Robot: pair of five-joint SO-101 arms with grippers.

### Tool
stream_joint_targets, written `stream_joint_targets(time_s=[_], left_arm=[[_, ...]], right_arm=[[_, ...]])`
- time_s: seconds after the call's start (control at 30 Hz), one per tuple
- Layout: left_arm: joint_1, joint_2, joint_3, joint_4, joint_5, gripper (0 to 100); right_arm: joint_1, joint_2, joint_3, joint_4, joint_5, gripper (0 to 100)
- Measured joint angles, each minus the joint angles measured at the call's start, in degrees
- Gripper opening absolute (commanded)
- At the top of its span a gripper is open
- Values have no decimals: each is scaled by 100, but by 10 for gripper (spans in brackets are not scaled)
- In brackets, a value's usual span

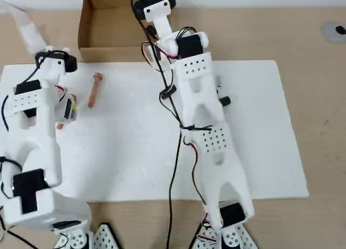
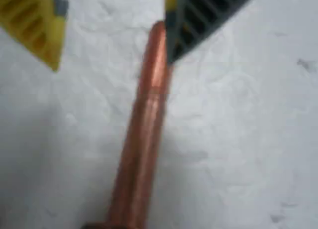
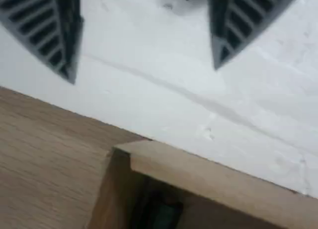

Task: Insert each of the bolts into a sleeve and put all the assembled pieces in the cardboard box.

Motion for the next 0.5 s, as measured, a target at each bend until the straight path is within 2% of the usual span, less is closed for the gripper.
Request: stream_joint_targets(time_s=[0.5], left_arm=[[18, 273, 0, -967, 0, 153]], right_arm=[[0, 0, 0, 0, 0, 210]])
